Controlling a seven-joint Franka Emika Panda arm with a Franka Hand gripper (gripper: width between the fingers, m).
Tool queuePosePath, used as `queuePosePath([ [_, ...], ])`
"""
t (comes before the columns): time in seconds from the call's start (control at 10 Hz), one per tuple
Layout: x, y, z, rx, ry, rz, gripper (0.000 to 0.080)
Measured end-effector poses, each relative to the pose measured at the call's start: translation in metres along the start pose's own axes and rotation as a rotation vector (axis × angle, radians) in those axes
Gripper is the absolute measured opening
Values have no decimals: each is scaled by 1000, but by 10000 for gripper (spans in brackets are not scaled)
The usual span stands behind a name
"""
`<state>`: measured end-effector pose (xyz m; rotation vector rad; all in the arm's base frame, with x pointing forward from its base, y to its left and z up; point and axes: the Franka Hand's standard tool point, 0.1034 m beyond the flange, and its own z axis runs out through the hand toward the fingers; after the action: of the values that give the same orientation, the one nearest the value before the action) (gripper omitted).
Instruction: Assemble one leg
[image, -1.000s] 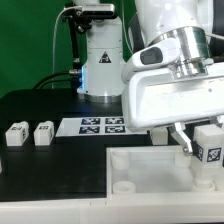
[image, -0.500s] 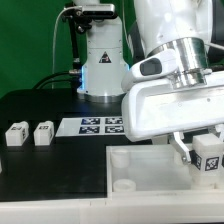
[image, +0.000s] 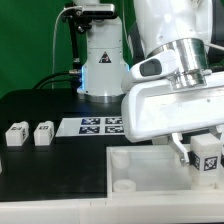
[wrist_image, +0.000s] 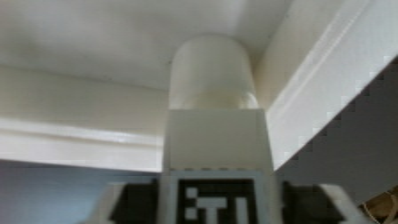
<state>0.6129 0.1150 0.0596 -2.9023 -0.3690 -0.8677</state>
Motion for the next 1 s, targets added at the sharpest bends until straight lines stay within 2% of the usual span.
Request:
queuePosePath([
  [0.1,0,0,0,0,0,0,480],
  [0.2,0,0,0,0,-1,0,611],
  [0.3,0,0,0,0,-1,0,639],
  [0.8,0,0,0,0,-1,0,649],
  [0.9,2,0,-4,4,-18,-1,649],
  [1.0,12,0,-16,11,-45,-6,649],
])
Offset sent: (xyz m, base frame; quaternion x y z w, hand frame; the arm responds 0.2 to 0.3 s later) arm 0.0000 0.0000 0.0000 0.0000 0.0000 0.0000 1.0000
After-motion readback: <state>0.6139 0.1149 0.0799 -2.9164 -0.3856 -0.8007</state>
